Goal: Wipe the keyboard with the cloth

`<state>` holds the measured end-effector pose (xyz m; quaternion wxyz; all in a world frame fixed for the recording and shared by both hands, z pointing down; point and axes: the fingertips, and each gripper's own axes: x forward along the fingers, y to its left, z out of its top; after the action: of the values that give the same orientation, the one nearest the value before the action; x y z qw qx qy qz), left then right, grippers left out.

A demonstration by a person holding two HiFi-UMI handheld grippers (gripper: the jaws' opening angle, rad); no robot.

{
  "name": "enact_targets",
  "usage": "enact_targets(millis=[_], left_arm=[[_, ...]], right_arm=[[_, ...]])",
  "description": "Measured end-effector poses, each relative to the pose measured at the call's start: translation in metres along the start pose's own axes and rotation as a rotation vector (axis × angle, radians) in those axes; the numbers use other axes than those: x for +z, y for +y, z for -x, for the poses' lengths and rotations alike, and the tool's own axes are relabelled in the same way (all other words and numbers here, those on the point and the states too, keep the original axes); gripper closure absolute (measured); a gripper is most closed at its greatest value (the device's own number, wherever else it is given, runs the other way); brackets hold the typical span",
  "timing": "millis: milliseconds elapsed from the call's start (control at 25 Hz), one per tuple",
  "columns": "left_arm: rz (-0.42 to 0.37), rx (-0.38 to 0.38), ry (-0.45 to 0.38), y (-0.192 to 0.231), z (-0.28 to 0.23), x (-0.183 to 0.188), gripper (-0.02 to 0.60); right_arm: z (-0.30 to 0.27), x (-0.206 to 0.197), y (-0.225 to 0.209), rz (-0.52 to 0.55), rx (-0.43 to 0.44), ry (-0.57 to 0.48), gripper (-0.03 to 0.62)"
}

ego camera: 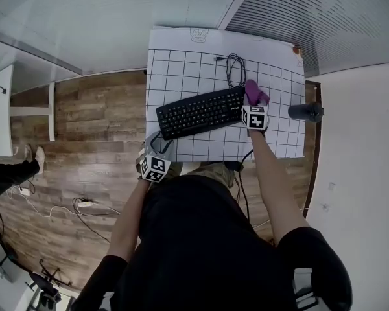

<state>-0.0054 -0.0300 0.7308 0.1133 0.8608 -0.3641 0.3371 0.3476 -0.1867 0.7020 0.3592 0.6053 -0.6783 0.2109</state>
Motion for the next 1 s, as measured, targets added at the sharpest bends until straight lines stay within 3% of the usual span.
enact_targets(millis=[720, 1000], left_arm=[[-0.024, 0.005, -0.009, -0.001, 0.000, 0.000, 0.362], [-0.020, 0.005, -0.008, 0.001, -0.002, 0.000, 0.360]], right_arm=[[0.003, -0.001, 0.019, -0.039, 0.041, -0.013, 0.548], [0.001, 0.000, 0.036, -0.003, 0.083, -0.009, 0.549]])
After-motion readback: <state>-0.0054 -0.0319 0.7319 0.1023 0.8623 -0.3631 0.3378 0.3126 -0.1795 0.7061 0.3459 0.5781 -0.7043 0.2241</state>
